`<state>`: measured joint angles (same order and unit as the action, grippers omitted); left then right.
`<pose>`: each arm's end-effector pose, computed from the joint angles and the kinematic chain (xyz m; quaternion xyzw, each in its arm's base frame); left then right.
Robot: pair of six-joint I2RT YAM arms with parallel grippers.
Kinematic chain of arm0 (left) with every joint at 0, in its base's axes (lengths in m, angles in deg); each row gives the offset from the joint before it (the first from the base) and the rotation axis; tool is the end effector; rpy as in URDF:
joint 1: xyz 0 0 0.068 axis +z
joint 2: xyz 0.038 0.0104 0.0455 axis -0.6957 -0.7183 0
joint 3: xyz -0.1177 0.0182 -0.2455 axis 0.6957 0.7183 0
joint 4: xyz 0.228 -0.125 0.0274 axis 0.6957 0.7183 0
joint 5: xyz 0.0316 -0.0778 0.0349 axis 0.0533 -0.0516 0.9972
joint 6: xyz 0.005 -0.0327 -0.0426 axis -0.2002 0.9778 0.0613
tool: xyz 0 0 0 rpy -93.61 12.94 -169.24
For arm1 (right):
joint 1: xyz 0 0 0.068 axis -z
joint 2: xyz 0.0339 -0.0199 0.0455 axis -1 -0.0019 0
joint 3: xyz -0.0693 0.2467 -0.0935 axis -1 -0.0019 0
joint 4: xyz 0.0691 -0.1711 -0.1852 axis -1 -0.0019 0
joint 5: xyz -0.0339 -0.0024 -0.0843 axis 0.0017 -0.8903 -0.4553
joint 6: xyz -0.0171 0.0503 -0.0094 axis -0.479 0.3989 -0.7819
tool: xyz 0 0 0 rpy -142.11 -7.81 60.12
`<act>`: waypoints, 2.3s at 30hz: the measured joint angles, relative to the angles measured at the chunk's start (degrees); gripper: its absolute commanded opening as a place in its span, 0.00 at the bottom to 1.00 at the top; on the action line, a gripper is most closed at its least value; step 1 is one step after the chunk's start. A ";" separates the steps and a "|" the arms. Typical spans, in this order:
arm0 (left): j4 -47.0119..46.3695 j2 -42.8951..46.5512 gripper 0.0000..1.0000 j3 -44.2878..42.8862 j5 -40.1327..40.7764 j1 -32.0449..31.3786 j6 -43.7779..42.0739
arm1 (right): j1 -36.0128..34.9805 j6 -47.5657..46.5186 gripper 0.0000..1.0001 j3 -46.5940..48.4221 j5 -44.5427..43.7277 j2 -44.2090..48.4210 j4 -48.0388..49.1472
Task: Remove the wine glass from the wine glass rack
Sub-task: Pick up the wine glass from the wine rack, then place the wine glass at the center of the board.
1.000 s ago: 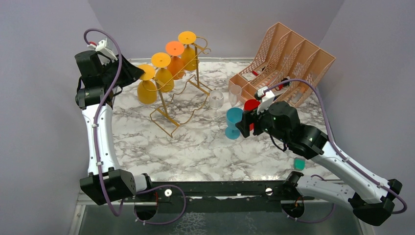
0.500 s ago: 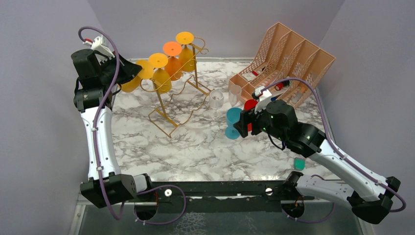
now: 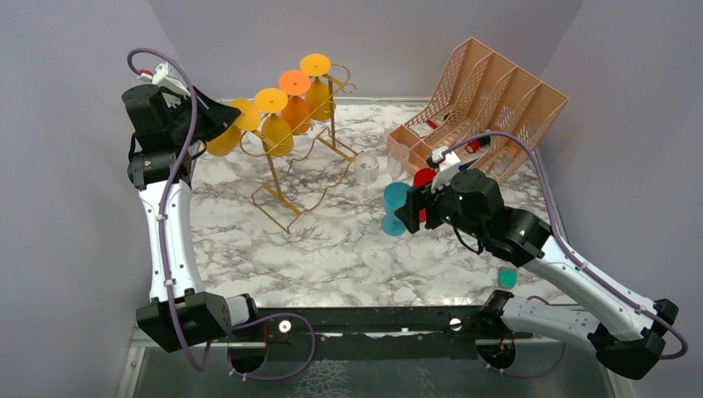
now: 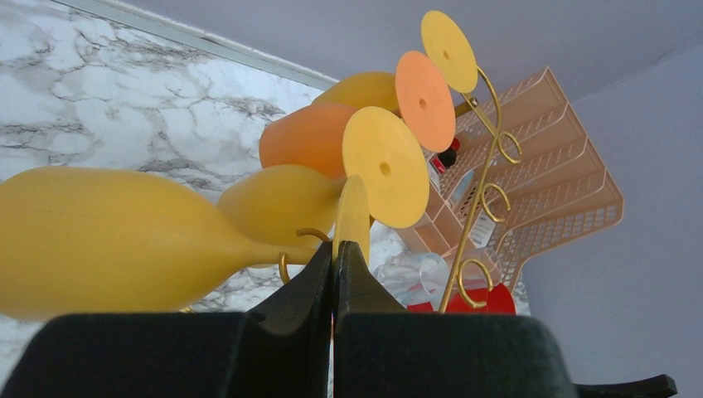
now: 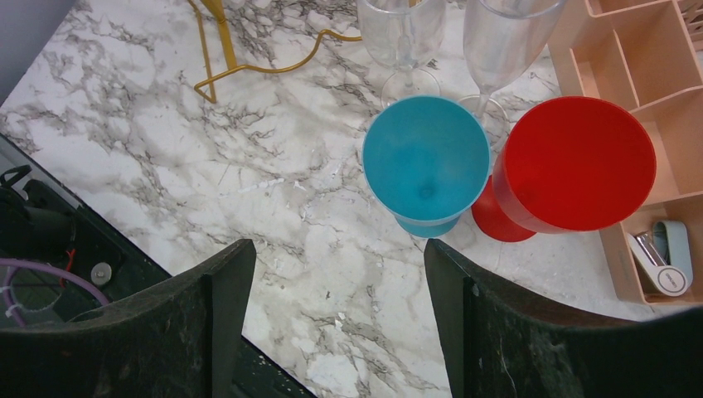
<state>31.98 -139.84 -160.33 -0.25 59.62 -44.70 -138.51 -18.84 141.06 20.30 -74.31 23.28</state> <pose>0.2566 0.0505 0.4492 -0.1291 0.7715 -0.3069 0.5422 0.1349 0.1453 0.3603 -0.2064 0.8261 0.2242 0.4740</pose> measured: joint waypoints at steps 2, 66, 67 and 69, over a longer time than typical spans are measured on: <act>-1.53 0.02 0.00 0.63 0.00 0.11 1.20 | 0.00 0.11 0.77 0.02 0.00 0.00 0.00; 15.08 44.17 0.00 34.42 5.22 -8.61 3.67 | 0.00 16.22 0.77 -11.65 13.57 12.52 6.56; 15.08 43.32 0.00 34.62 2.80 -9.64 2.64 | 0.00 16.28 0.77 -12.28 14.73 12.46 7.32; 15.30 37.75 0.00 34.71 -8.04 -13.31 -2.19 | 0.00 16.52 0.77 -13.33 20.15 11.54 10.34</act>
<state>47.28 -102.10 -125.63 -8.29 46.30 -46.89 -138.51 -2.31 127.73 40.45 -62.77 33.62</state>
